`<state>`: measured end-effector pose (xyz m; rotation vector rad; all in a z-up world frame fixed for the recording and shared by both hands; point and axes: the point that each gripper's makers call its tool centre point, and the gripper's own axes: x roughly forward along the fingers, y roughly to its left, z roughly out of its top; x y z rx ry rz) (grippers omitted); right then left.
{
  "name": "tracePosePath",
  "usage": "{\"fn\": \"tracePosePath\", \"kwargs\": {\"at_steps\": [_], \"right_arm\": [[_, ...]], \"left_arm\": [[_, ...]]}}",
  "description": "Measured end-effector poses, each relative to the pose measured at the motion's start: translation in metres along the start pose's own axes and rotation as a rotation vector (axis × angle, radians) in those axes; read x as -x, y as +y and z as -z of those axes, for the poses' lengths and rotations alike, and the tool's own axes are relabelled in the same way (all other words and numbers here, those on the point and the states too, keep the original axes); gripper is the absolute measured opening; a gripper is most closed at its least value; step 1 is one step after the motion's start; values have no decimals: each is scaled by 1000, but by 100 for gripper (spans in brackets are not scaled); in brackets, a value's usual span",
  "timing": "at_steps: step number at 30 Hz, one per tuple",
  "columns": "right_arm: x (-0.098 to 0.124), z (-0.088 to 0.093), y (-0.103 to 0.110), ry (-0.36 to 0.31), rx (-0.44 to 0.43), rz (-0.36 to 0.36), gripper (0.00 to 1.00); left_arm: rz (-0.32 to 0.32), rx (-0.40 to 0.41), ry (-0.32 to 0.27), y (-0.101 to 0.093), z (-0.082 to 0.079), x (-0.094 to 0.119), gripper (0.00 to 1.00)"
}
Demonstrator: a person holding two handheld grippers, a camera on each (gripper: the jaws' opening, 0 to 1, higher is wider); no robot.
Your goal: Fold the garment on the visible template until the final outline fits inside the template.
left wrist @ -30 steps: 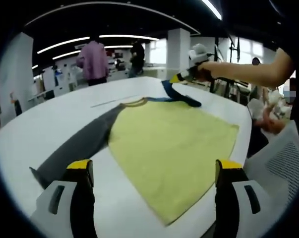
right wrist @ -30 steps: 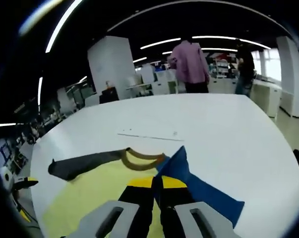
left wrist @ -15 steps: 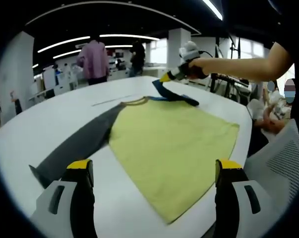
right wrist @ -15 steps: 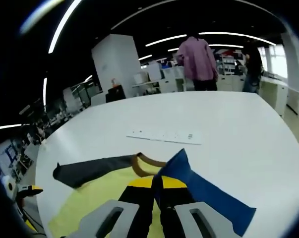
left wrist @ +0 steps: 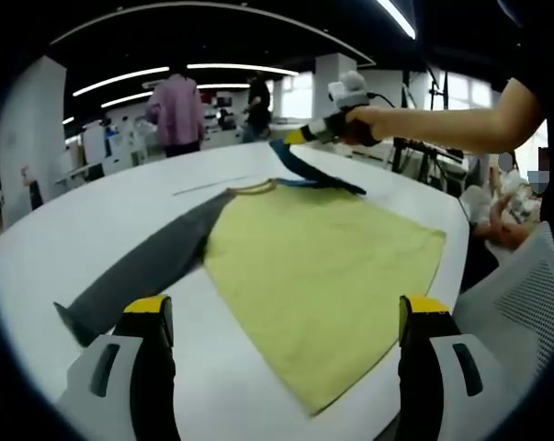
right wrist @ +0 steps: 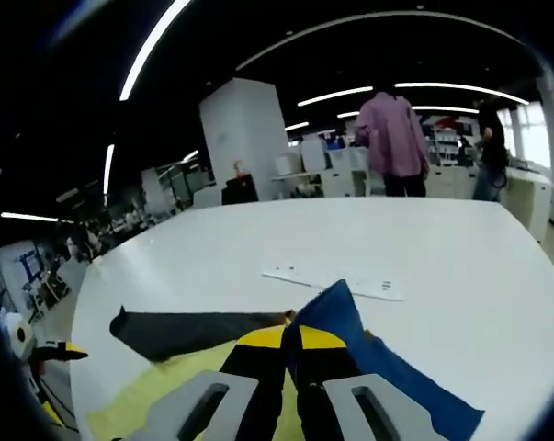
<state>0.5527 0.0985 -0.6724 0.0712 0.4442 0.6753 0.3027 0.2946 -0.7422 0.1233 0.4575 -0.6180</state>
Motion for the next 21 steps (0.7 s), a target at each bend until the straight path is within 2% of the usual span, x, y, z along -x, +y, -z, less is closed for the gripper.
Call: {"fn": "tracePosePath", "kwargs": {"at_steps": [5, 10, 21], "right_arm": [[-5, -4, 9, -22, 29, -44, 0], [-13, -13, 25, -61, 50, -130, 0], [-18, -13, 59, -84, 93, -253, 0]], "left_arm": [[-7, 3, 5, -1, 1, 1, 99], [-11, 9, 7, -3, 1, 1, 99], [-19, 8, 7, -12, -5, 1, 99]]}}
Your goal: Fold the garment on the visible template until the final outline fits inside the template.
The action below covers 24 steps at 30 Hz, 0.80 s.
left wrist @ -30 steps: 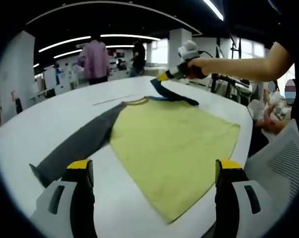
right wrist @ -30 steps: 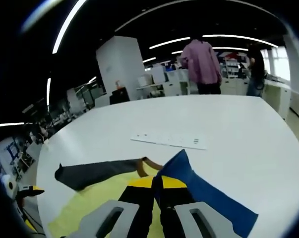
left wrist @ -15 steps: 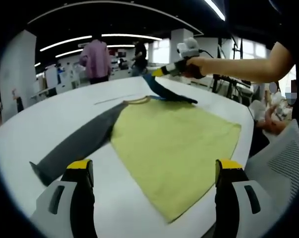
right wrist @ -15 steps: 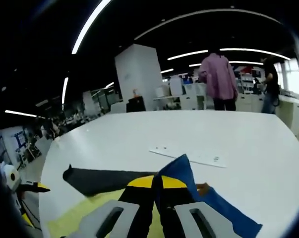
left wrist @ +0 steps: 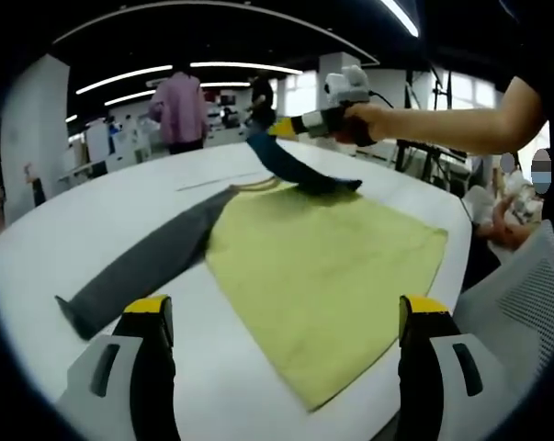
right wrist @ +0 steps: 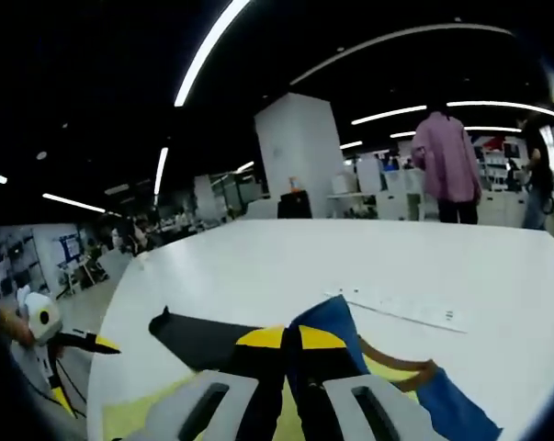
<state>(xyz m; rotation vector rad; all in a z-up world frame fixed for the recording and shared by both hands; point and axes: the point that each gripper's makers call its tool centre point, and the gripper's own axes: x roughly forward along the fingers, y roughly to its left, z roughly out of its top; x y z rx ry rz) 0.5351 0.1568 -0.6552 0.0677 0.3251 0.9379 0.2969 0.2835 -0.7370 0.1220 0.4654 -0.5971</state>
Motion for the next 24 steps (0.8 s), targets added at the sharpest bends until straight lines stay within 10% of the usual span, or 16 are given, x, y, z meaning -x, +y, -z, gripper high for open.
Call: {"fn": "tracePosePath", "kwargs": {"at_steps": [24], "right_arm": [[-26, 30, 75, 43, 61, -194, 0]], "left_arm": [[-14, 7, 11, -5, -1, -1, 99]]}}
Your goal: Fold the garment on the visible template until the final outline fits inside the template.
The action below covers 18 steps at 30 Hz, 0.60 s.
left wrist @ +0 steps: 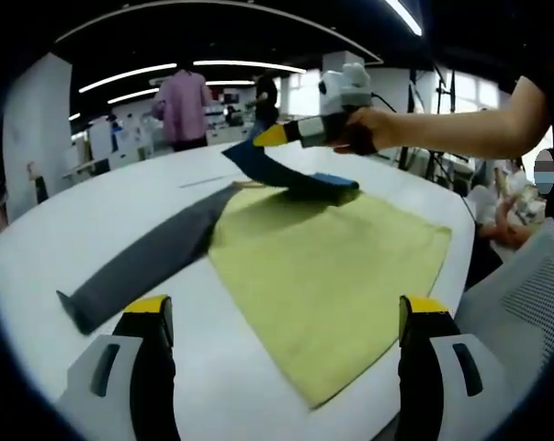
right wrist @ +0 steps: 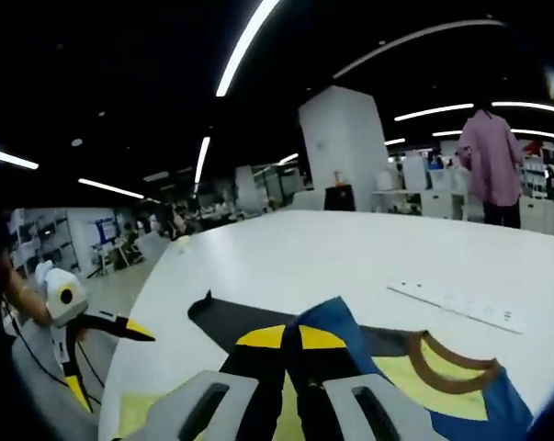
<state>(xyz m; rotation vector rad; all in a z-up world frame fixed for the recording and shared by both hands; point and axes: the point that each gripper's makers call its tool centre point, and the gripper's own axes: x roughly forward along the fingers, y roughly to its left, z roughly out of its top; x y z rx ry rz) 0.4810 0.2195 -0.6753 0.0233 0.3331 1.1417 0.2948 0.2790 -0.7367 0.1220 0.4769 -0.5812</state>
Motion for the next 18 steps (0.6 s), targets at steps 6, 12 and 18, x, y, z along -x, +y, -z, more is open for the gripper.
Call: {"fn": "tracePosePath", "kwargs": {"at_steps": [6, 12, 18], "right_arm": [[-11, 18, 6, 43, -14, -8, 0], [-19, 43, 11, 112, -19, 1, 0], [-30, 64, 18, 156, -49, 7, 0]], "left_arm": [[-3, 1, -3, 1, 0, 1, 99], [-4, 1, -4, 2, 0, 1, 99], [-7, 2, -10, 3, -1, 1, 99]]}}
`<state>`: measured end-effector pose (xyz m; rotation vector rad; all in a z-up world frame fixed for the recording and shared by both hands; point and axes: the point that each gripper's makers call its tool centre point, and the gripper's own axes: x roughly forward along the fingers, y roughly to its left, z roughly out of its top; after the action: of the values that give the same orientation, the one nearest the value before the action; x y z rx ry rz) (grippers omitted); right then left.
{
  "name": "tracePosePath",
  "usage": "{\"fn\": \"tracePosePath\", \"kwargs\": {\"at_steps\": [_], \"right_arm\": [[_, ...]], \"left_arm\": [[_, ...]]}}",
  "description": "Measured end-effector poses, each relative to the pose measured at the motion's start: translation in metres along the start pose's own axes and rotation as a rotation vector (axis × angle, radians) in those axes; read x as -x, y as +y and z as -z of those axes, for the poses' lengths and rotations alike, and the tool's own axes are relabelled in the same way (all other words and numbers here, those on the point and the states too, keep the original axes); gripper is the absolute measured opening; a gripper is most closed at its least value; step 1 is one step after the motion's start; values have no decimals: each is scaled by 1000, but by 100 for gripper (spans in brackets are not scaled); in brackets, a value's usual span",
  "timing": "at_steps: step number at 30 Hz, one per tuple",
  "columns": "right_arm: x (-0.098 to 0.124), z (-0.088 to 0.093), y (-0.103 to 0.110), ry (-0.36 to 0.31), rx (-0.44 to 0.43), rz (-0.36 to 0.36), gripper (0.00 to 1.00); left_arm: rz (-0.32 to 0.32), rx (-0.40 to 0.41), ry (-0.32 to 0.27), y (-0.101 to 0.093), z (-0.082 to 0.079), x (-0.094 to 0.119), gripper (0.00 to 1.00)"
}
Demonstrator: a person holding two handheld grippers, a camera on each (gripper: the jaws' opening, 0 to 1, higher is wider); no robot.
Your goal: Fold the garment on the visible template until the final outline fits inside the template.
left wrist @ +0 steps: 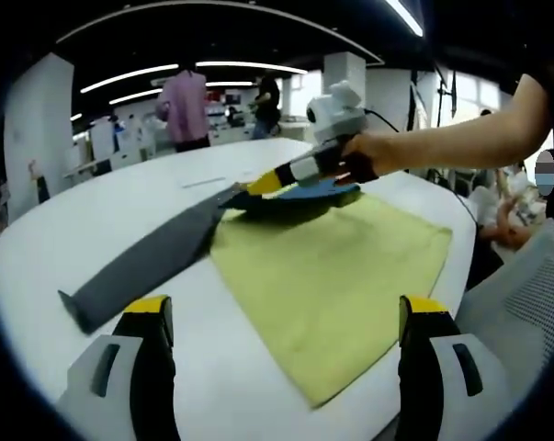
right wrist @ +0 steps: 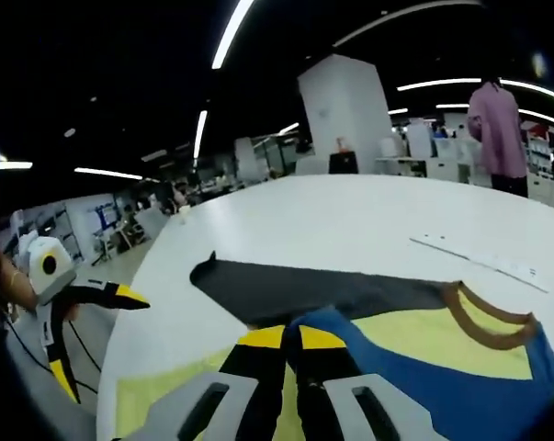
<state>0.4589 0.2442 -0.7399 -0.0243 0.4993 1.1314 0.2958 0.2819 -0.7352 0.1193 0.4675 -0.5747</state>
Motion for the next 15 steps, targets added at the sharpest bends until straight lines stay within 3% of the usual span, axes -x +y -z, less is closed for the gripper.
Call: {"fn": "tracePosePath", "kwargs": {"at_steps": [7, 12, 15], "right_arm": [[-5, 19, 4, 55, -38, 1, 0], [-4, 17, 5, 51, -51, 1, 0], [-1, 14, 3, 50, -69, 11, 8]], "left_arm": [[-9, 3, -4, 3, 0, 2, 99], [-9, 2, -5, 4, 0, 2, 99], [-9, -1, -5, 3, -1, 2, 99]]}}
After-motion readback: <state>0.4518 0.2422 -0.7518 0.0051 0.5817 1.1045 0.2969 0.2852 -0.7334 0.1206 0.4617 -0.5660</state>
